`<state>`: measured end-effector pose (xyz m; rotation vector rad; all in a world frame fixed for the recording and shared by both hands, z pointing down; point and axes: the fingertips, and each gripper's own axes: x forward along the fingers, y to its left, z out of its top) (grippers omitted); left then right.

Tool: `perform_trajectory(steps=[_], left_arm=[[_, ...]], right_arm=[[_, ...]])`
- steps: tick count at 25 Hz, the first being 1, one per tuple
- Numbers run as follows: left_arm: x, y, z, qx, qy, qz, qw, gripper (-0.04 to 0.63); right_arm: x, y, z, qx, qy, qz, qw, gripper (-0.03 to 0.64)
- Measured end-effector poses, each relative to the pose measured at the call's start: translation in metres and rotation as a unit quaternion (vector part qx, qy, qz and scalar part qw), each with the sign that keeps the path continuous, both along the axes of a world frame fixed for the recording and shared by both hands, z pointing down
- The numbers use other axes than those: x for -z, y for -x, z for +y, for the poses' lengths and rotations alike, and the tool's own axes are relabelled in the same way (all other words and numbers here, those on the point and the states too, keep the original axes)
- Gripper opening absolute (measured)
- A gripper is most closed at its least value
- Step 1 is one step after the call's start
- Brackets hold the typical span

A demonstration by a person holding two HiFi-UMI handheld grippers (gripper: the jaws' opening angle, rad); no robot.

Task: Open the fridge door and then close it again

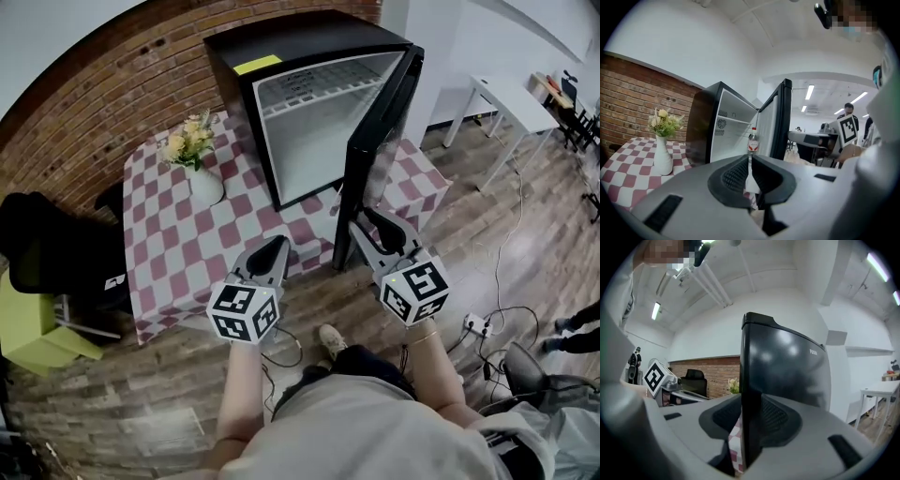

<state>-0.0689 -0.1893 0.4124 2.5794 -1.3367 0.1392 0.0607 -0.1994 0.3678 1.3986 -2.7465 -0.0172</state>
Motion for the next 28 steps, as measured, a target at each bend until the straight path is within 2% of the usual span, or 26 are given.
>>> perform_trajectory(steps=[10,16,28], left_arm=[[0.011,0.014,-0.036,0.039,-0.012,-0.005,0.9992,0.023],[0.015,0.018,-0.061,0.065,-0.015,-0.006,0.9978,0.023],[0.025,0.040,-0.100,0.109,-0.029,-0.011,0.9935,0.023]], right_arm=[[0.001,0.046,-0.039,0.066,0.000,-0.005,0.998,0.090],[0.001,0.060,-0.070,0.091,0.006,0.001,0.996,0.005],[0.001,0.097,-0.119,0.139,0.012,0.013,0.990,0.000]])
